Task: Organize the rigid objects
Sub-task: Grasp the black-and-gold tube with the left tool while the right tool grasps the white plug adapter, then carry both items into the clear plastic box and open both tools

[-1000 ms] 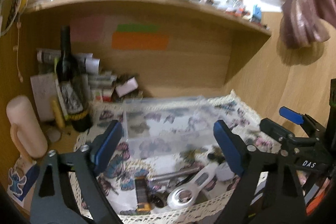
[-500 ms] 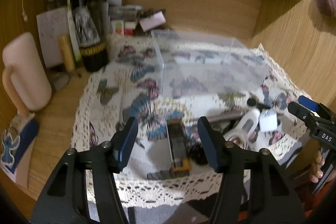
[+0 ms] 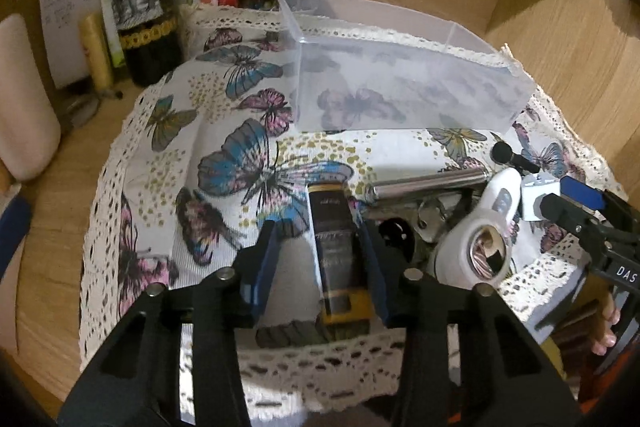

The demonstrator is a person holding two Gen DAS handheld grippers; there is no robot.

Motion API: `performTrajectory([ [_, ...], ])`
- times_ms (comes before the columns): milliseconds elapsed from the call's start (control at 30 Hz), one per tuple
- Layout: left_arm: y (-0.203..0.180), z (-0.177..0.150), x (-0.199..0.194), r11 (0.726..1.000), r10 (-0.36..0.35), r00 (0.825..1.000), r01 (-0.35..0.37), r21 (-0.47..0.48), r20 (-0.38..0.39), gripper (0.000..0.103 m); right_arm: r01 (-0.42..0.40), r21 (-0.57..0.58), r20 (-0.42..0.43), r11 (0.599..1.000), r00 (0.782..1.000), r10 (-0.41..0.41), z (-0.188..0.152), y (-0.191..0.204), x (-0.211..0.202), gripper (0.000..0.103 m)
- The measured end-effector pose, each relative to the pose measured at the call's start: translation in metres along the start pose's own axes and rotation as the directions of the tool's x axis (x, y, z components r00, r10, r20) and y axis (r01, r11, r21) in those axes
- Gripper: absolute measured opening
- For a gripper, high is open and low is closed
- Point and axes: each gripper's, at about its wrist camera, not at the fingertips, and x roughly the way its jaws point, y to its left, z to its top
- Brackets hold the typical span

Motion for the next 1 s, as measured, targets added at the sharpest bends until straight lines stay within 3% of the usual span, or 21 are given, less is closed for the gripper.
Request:
performTrajectory([
  [100, -0.004, -0.001, 0.003, 1.0, 0.02, 1.0, -0.02, 0.024, 0.009, 0.023, -0.015, -0.001, -0.016, 1.0, 1.0, 0.015, 0.001, 0.001, 0.005, 0.068],
  [200, -0.003, -0.001, 0.003, 0.999, 0.017, 1.0, -0.018, 0.028, 0.016, 0.023, -0.022, -0.007, -0.026, 1.0, 0.999, 0.022, 0.002, 0.003, 0.011, 0.064],
  [300, -0.001, 0.0, 0.002, 1.0, 0.005, 1.0, -0.006, 0.02, 0.03, 0.023, -0.025, -0.023, -0.042, 0.999, 0.999, 0.024, 0.004, 0.005, 0.019, 0.049],
  [333, 0.0, 0.0, 0.001, 1.0, 0.002, 0.999, -0.003, 0.015, 0.032, 0.023, -0.032, -0.023, -0.044, 0.999, 0.999, 0.031, 0.004, 0.006, 0.021, 0.037],
  [667, -0.005, 0.014, -0.029, 1.0, -0.005, 0.991, 0.002, 0.022, 0.136, 0.023, -0.005, -0.013, 0.044, 1.0, 0.999, 0.006, 0.016, 0.003, -0.004, 0.037],
  [1000, -0.015, 0.059, -0.06, 0.998, -0.027, 0.962, 0.012, 0.055, 0.271, 0.023, 0.009, -0.02, 0.207, 1.0, 0.978, -0.005, 0.064, -0.001, -0.031, 0.037],
])
